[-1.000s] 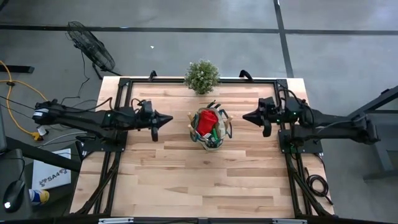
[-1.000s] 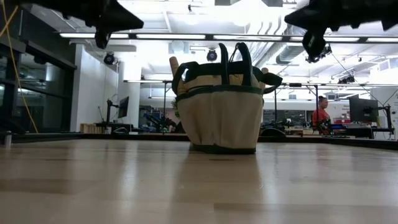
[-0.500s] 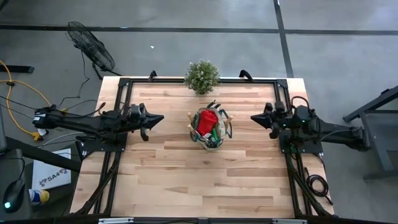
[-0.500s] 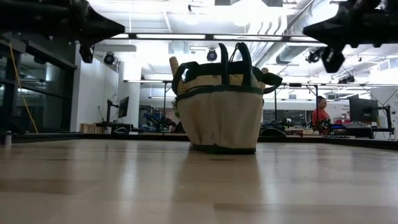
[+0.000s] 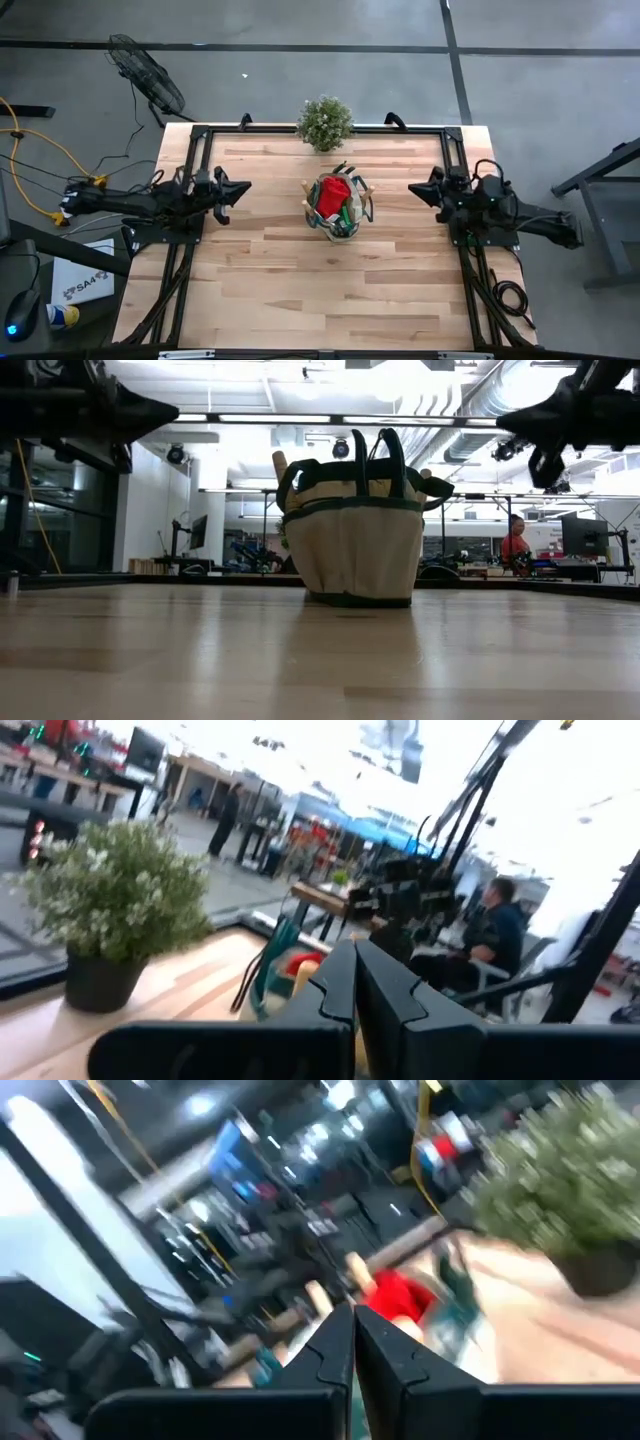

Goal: Pick & Place Garden tools in Gardening bag
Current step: Return to Home Position

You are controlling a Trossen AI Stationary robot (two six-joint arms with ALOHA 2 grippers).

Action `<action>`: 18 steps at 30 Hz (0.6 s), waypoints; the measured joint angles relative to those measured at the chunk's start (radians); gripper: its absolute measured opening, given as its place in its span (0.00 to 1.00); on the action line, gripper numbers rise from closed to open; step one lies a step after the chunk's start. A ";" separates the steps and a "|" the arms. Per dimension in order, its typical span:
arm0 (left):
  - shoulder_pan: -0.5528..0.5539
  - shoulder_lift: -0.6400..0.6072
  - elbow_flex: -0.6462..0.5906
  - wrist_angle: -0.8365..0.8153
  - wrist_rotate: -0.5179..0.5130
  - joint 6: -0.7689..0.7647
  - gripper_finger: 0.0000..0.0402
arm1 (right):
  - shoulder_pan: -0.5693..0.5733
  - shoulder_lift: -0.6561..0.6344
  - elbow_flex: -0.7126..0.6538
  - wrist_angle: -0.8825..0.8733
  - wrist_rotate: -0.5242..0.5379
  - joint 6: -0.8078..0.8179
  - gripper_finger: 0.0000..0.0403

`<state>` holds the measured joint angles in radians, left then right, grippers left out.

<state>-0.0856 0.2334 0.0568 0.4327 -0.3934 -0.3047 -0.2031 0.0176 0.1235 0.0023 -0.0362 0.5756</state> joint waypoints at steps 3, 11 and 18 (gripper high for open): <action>0.000 -0.023 -0.029 0.029 0.005 0.012 0.00 | 0.000 -0.004 -0.059 0.146 -0.017 0.001 0.01; 0.000 -0.030 -0.041 0.004 -0.002 0.014 0.00 | 0.000 -0.003 -0.115 0.143 -0.007 -0.034 0.01; 0.000 -0.030 -0.043 -0.099 -0.011 -0.018 0.00 | 0.000 -0.010 -0.115 0.035 0.028 -0.055 0.01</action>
<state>-0.0856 0.2038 0.0138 0.3334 -0.4039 -0.3225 -0.2028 0.0078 0.0086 0.0374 -0.0085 0.5206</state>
